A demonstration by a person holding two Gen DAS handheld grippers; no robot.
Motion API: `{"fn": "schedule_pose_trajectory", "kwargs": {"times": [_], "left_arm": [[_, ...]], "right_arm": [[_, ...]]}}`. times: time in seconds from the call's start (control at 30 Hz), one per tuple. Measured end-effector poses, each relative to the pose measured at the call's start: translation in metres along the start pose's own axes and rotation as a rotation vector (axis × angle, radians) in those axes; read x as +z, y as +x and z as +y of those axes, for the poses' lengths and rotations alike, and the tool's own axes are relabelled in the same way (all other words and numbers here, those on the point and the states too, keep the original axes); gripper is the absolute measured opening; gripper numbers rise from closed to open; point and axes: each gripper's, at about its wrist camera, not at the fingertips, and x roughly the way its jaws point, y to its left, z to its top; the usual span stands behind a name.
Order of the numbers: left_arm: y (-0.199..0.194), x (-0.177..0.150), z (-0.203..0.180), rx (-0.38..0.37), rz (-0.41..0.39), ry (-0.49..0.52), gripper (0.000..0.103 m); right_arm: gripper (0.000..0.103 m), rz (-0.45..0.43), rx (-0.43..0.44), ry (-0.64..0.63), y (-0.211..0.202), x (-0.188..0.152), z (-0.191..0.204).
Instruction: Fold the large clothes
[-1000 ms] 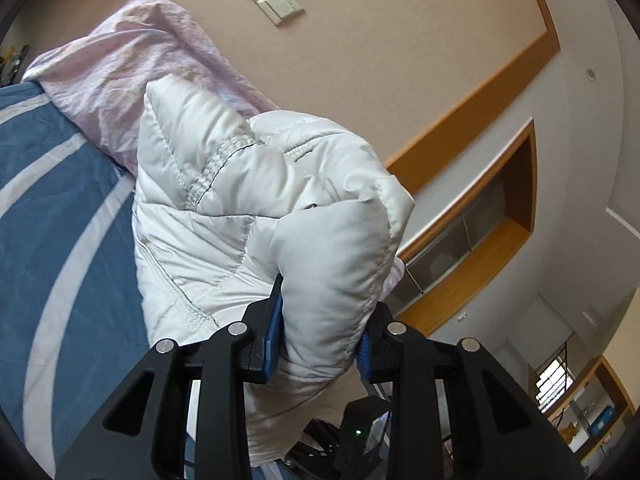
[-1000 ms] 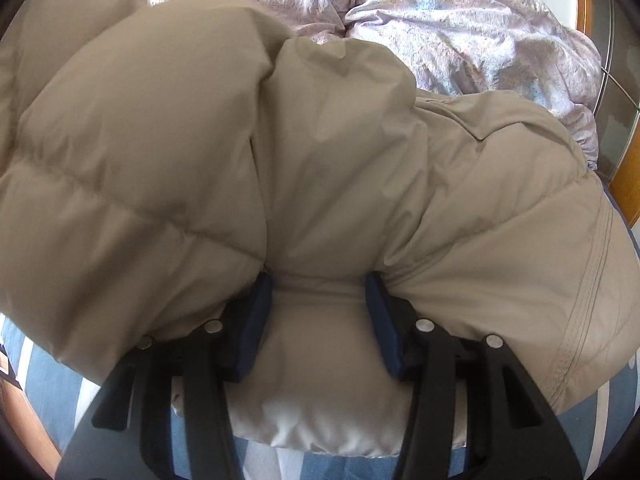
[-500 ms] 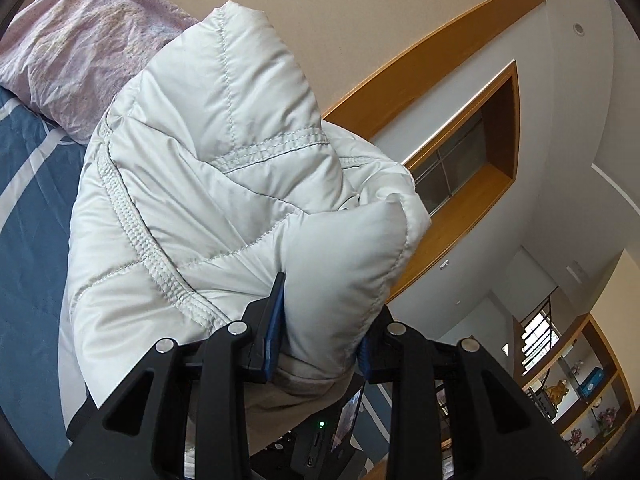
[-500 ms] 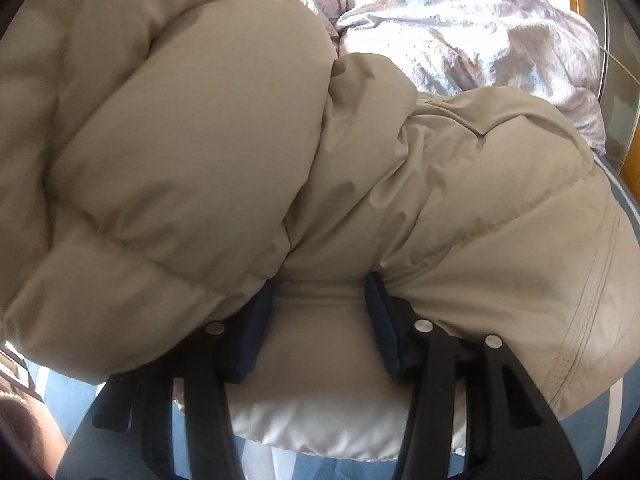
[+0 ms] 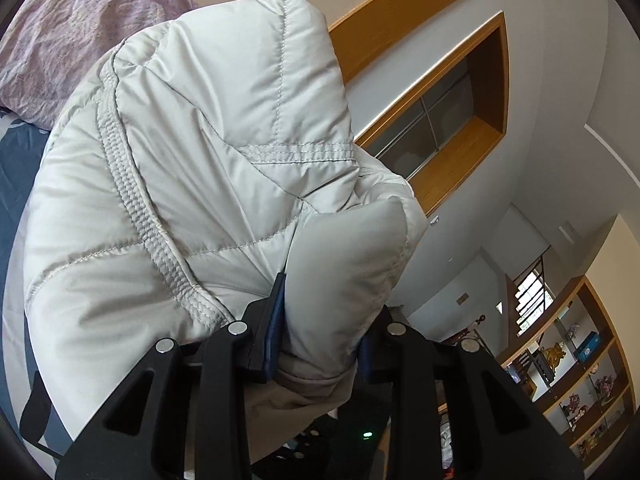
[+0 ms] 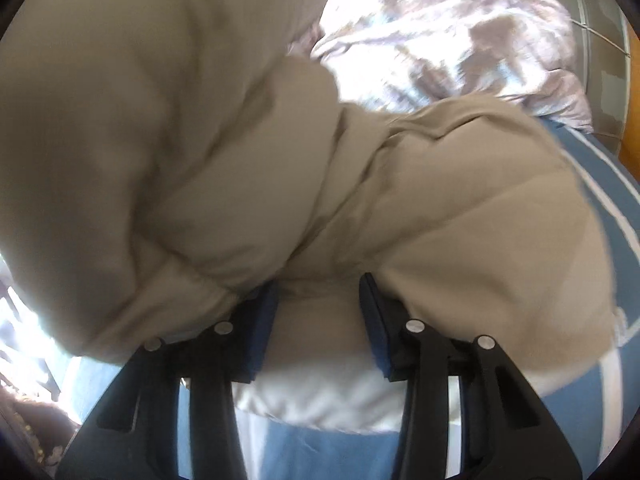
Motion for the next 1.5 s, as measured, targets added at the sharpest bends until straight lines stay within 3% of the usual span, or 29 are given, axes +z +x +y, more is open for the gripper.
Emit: {"fn": "schedule_pose_trajectory", "kwargs": {"times": [0.07,0.27,0.5,0.73,1.03,1.5], "left_arm": [[0.007,-0.001,0.001,0.009,0.015,0.003,0.029],[0.020,-0.003,-0.003,0.032,0.047,0.017,0.029],[0.025,0.000,-0.010,0.040,0.077,0.028,0.029],[0.024,-0.009,-0.003,0.041,0.121,0.046,0.029],[0.038,-0.014,0.001,0.059,0.187,0.081,0.029],[0.049,-0.011,0.015,0.116,0.283,0.167,0.029]], "right_arm": [[0.051,-0.039,-0.008,0.032,-0.015,0.001,-0.018],[0.059,-0.113,-0.174,0.141,-0.050,0.003,-0.088],[0.064,-0.037,-0.408,0.246,-0.055,-0.009,-0.165],[0.064,0.036,-0.538,0.325,-0.050,-0.023,-0.223],[0.064,0.070,-0.603,0.345,-0.063,-0.029,-0.277],[0.065,0.105,-0.604,0.304,-0.050,-0.026,-0.291]]}}
